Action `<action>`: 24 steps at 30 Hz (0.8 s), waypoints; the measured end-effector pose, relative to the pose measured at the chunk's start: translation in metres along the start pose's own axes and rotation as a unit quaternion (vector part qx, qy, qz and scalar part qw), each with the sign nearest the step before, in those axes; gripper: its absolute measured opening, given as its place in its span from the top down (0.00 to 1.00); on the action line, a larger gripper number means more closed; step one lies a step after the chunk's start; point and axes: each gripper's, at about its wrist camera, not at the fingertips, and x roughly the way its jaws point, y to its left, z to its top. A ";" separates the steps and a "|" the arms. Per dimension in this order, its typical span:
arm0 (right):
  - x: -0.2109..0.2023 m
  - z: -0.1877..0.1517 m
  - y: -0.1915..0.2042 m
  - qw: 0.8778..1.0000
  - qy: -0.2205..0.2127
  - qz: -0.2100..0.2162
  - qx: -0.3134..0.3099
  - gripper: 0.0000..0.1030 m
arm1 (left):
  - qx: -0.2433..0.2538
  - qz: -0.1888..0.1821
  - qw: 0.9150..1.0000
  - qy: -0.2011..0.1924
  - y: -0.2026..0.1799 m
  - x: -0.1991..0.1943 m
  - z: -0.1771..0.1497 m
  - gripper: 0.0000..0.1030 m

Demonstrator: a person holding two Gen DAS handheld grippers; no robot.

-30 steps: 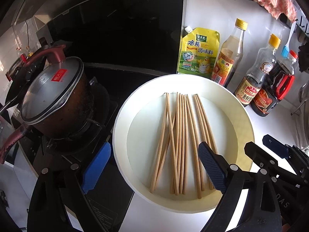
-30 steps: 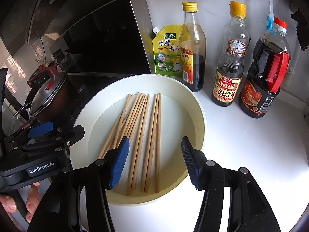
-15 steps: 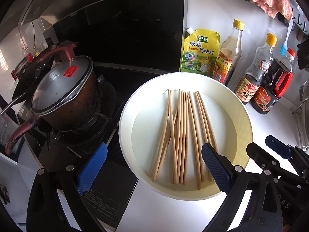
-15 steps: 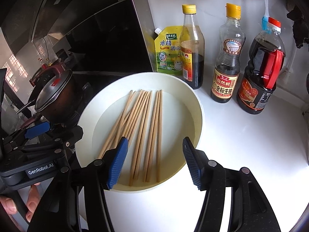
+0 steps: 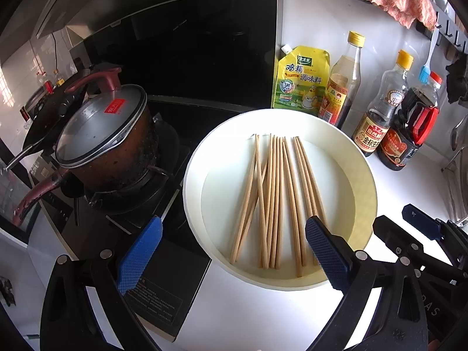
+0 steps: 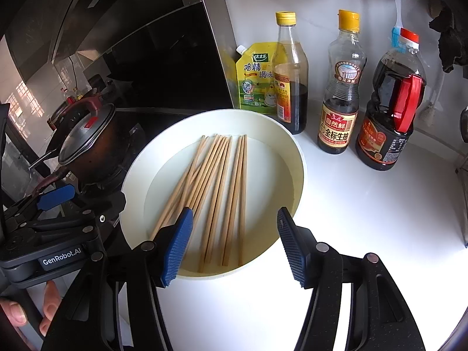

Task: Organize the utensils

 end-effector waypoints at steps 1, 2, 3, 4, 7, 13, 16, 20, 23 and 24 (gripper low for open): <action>-0.001 0.000 0.000 1.000 0.000 0.000 0.000 0.44 | -0.001 0.000 1.000 0.000 0.000 -0.001 0.000 0.06; -0.001 0.000 0.000 1.000 0.000 0.000 0.000 0.44 | -0.001 0.000 1.000 -0.001 0.000 -0.001 -0.001 0.06; -0.001 0.000 0.000 1.000 0.000 0.000 -0.001 0.44 | -0.003 0.002 1.000 -0.001 0.000 -0.002 -0.001 0.06; -0.002 0.000 0.001 1.000 -0.001 0.000 -0.001 0.44 | -0.004 0.002 1.000 -0.001 0.000 -0.003 -0.002 0.06; -0.003 -0.001 0.000 1.000 -0.002 0.001 -0.002 0.44 | -0.008 0.004 1.000 -0.002 0.001 -0.005 -0.003 0.06; -0.003 -0.003 0.000 1.000 0.000 0.003 -0.002 0.44 | -0.016 0.007 1.000 -0.001 0.002 -0.006 -0.005 0.06; -0.003 -0.003 0.000 1.000 0.001 0.006 -0.001 0.44 | -0.017 0.010 1.000 0.002 0.001 -0.007 -0.005 0.06; -0.003 -0.003 0.000 1.000 0.001 0.009 -0.004 0.44 | -0.014 0.015 1.000 0.000 0.000 -0.009 -0.006 0.06; -0.002 -0.002 0.001 1.000 0.002 0.010 -0.007 0.44 | -0.016 0.016 1.000 -0.001 0.000 -0.009 -0.006 0.06; -0.002 -0.002 0.001 1.000 0.002 0.010 -0.009 0.44 | -0.017 0.016 1.000 -0.001 0.001 -0.010 -0.006 0.06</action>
